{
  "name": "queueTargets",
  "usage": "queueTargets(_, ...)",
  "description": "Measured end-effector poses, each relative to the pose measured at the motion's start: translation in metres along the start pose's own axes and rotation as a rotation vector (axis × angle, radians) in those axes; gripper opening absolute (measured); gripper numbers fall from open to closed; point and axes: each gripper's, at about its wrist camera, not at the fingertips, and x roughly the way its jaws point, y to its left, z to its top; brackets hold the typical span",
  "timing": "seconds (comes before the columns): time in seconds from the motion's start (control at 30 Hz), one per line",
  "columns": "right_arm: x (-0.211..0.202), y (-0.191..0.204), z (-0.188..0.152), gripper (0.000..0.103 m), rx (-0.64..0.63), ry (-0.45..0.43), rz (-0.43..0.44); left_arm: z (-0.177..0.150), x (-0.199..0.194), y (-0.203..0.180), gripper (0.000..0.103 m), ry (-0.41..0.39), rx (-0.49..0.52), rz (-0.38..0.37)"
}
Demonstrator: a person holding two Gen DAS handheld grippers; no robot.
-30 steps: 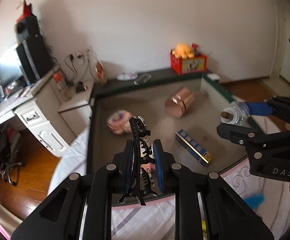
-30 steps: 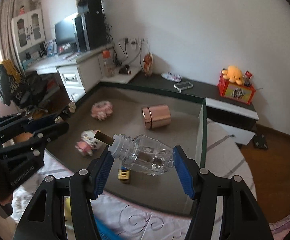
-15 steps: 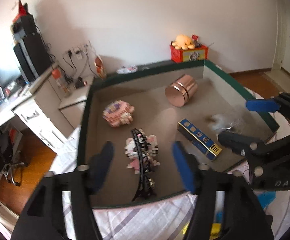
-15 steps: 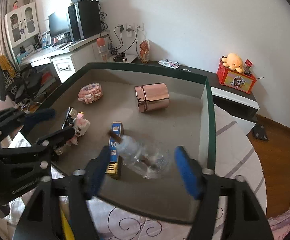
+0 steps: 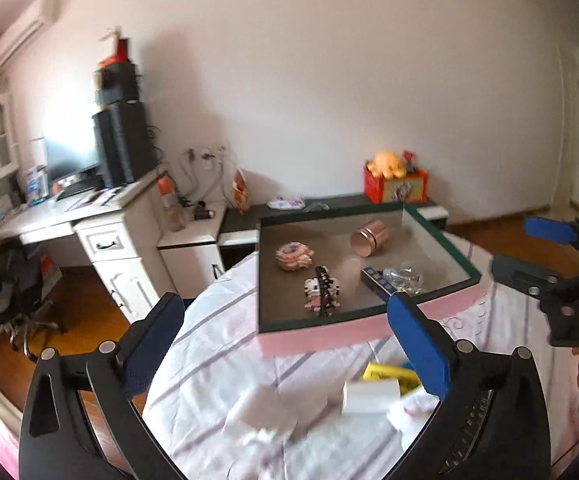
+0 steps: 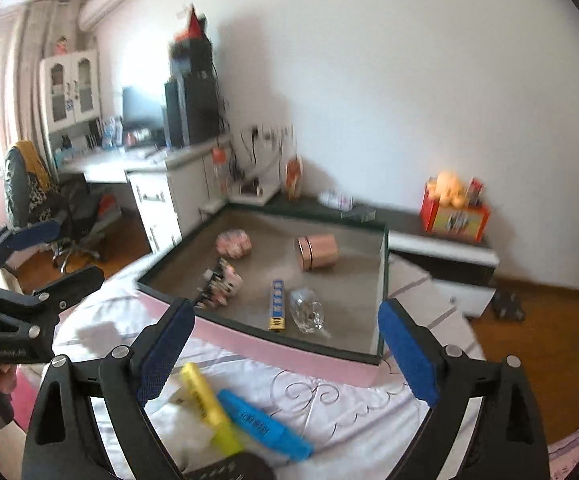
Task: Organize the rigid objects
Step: 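Withdraw both grippers from the box back over the bed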
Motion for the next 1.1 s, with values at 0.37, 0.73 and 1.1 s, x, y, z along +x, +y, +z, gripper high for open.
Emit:
queueTargets(0.37, -0.122, 0.046, -0.023, 0.103, 0.002, -0.3, -0.098, -0.035, -0.113, 0.018, 0.103, -0.129, -0.081, 0.085)
queueTargets(0.73, -0.14, 0.056, -0.053, 0.103, 0.055, -0.236, -0.147, -0.068, -0.143, 0.009, 0.103, -0.087, -0.031, 0.062)
queueTargets(1.1, -0.125, 0.063, -0.085, 0.103, 0.102, -0.152, -0.192, -0.088, -0.138, 0.012, 0.103, -0.031, -0.02, 0.06)
